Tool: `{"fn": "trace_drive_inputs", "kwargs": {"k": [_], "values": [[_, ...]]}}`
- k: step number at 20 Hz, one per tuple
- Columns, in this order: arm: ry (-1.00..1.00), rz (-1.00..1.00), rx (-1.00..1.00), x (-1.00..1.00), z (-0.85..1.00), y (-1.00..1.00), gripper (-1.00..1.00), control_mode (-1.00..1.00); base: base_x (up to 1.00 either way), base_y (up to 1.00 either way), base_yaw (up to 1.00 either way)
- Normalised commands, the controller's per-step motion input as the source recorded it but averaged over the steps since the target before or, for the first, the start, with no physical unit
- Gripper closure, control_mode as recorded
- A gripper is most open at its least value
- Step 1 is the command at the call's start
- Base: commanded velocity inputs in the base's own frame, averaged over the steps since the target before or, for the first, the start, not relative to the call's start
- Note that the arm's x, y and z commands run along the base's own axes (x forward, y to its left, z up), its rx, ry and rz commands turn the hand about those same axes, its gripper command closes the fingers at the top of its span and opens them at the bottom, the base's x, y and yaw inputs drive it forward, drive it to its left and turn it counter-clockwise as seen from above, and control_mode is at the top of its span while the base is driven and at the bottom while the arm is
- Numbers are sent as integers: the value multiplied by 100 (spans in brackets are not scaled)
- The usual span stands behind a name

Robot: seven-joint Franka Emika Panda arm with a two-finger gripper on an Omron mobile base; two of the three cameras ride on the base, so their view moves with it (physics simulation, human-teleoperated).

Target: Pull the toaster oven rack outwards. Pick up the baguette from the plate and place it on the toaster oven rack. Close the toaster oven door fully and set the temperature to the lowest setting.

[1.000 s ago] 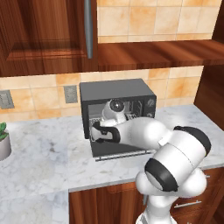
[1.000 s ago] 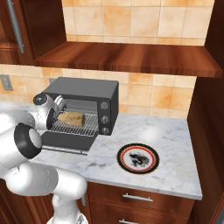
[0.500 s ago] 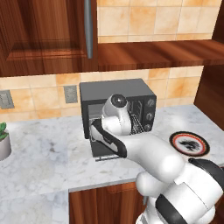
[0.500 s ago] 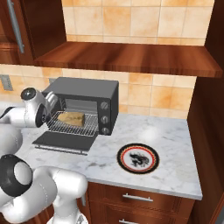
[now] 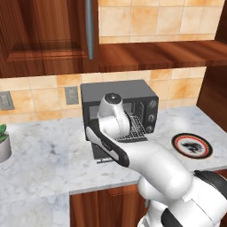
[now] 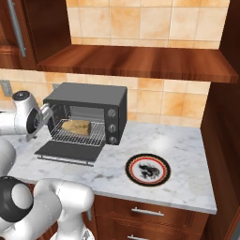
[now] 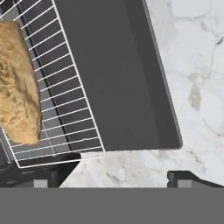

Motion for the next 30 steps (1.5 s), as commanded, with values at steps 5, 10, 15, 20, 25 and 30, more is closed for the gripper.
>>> {"fn": "trace_drive_inputs", "kwargs": {"k": [5,10,15,20,25,30], "values": [[26,-7,-6,0,-35,8,-100,-100,0,0,0],[22,-8,-5,0,-38,0,-100,-100,0,0,0],[1,-7,-1,-16,-17,0,-100,-100,0,0,0],[0,-8,0,-48,-24,0,-100,-100,0,0,0],[0,-7,-1,-24,-29,0,-100,-100,0,0,0],[7,-6,0,10,-28,0,-100,-100,0,0,0]]}}
